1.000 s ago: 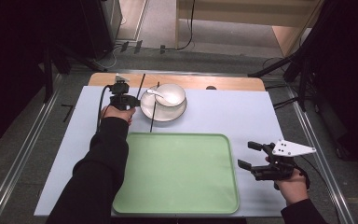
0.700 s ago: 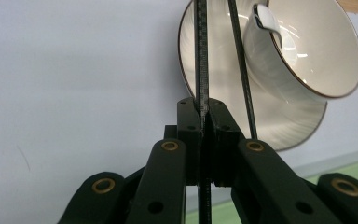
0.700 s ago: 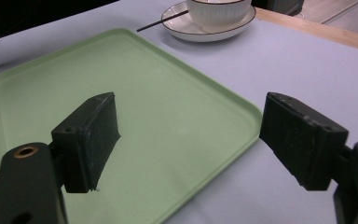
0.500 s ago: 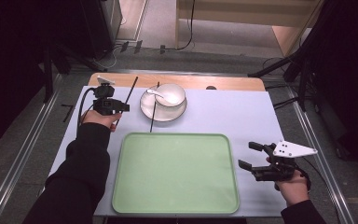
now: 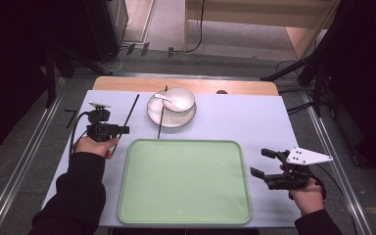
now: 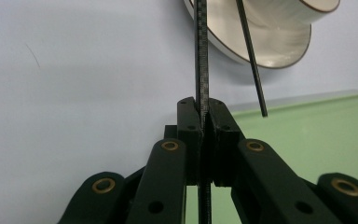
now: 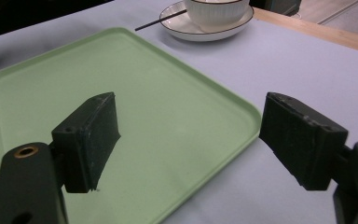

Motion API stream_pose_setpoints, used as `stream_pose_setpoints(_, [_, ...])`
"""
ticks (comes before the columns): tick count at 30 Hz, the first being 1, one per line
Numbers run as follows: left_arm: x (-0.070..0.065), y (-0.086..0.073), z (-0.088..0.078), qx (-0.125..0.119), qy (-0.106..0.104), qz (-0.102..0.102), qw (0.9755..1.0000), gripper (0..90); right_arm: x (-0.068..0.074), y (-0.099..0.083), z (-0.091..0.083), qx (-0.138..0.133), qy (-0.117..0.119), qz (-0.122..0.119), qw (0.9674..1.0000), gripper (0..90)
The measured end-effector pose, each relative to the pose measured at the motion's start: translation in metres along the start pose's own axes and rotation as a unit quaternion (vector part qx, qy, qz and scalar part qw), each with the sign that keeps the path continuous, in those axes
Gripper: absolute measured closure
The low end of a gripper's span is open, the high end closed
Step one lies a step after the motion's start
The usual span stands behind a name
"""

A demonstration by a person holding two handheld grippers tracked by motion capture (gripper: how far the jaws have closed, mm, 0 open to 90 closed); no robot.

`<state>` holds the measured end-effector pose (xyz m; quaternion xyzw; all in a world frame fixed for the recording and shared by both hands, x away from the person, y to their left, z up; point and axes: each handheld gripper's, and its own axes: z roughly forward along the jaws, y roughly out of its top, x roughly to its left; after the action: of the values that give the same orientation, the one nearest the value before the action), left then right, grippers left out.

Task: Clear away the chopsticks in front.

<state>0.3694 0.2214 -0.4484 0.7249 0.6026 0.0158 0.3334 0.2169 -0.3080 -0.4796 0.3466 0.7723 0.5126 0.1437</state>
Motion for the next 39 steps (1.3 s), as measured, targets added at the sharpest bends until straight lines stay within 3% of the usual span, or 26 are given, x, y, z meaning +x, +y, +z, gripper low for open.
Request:
stream_pose_setpoints(8, [-0.008, -0.030, -0.005, 0.000, -0.004, 0.012, 0.9999, 86.3, 0.000, 0.003, 0.002, -0.002, 0.002, -0.002, 1.0000, 20.3])
stream_pose_setpoints(15, [-0.017, -0.053, -0.013, -0.009, -0.015, 0.005, 0.9998, 86.2, -0.001, 0.005, 0.006, -0.001, 0.008, -0.005, 0.9999, 20.3])
stream_pose_setpoints(21, [-0.028, -0.076, -0.013, -0.007, -0.007, 0.013, 0.9999, 86.3, -0.001, 0.005, 0.006, -0.002, 0.008, -0.007, 0.9999, 20.3])
stream_pose_setpoints(28, [-0.036, -0.096, -0.010, 0.001, -0.012, 0.004, 0.9999, 86.2, -0.001, 0.005, 0.004, -0.003, 0.007, -0.007, 0.9999, 20.3])
stream_pose_setpoints(31, [-0.038, -0.110, -0.006, 0.020, -0.011, -0.005, 0.9997, 86.2, -0.001, 0.005, 0.005, -0.002, 0.007, -0.008, 0.9999, 20.3])
stream_pose_setpoints(34, [-0.045, -0.121, -0.006, 0.025, -0.005, 0.000, 0.9997, 86.1, -0.001, 0.005, 0.005, -0.002, 0.009, -0.009, 0.9999, 20.3])
stream_pose_setpoints(39, [-0.043, -0.128, -0.003, 0.038, -0.001, -0.011, 0.9992, 86.1, -0.001, 0.005, 0.005, 0.000, 0.010, -0.010, 0.9999, 20.3])
